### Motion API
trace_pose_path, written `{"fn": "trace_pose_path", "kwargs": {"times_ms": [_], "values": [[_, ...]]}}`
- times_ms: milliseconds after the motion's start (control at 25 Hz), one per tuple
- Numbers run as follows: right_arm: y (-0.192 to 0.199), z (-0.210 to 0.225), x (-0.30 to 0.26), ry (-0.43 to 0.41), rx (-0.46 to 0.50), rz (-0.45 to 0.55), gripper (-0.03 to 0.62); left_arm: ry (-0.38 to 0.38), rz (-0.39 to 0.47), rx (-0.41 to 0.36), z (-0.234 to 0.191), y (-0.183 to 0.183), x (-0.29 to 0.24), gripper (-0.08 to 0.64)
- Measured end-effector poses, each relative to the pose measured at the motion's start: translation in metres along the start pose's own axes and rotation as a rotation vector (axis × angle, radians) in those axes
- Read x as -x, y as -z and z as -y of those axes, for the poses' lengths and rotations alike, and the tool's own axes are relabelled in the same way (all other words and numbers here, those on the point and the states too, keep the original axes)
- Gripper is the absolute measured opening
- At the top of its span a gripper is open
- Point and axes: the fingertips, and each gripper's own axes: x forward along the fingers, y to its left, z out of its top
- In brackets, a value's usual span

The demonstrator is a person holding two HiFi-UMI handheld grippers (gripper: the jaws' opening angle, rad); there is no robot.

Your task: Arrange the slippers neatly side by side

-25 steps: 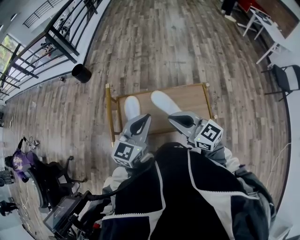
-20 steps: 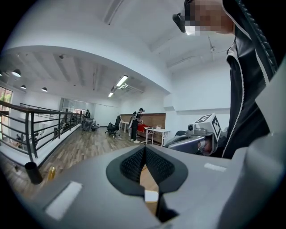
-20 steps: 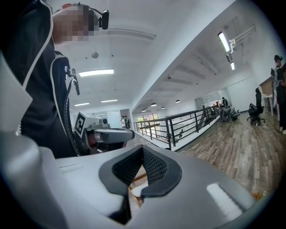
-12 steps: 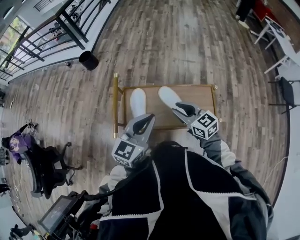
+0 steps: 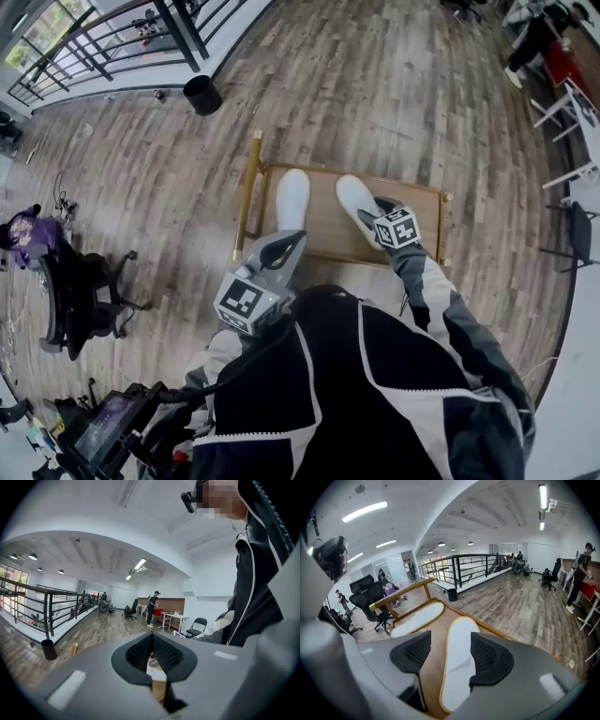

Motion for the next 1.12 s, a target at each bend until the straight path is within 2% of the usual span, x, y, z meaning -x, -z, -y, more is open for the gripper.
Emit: {"fn": "trace_pose_path", "kwargs": {"times_ms": [280, 520, 560, 600, 640, 760, 920, 1120], "values": [[0.029, 0.036, -0.051, 0.084, -0.060, -0.211, 0.262, -0.089, -0.004, 0.052, -0.023, 0.010, 0.024, 0.018], [0.041, 0.047, -0.071, 0.095, -0.085, -0.292, 0.261, -0.118, -0.026, 0.050, -0.027, 0.015, 0.029, 0.018], [0.043, 0.049, -0.072, 0.101, -0.076, -0.307, 0.241, -0.125, -0.028, 0.052, -0.029, 0.015, 0.030, 0.018], [0.045, 0.051, -0.072, 0.109, -0.067, -0.322, 0.152, -0.133, -0.028, 0.054, -0.031, 0.015, 0.031, 0.018], [0.046, 0.052, -0.072, 0.113, -0.061, -0.333, 0.028, -0.142, -0.028, 0.056, -0.033, 0.015, 0.033, 0.018], [0.049, 0.051, -0.073, 0.114, -0.069, -0.339, 0.025, -0.161, -0.033, 0.068, -0.037, 0.016, 0.036, 0.018], [0.046, 0.047, -0.073, 0.114, -0.081, -0.314, 0.026, -0.150, -0.024, 0.068, -0.038, 0.020, 0.038, 0.018], [0.023, 0.037, -0.054, 0.112, -0.105, -0.201, 0.026, -0.130, -0.013, 0.075, -0.033, 0.018, 0.034, 0.018]]}}
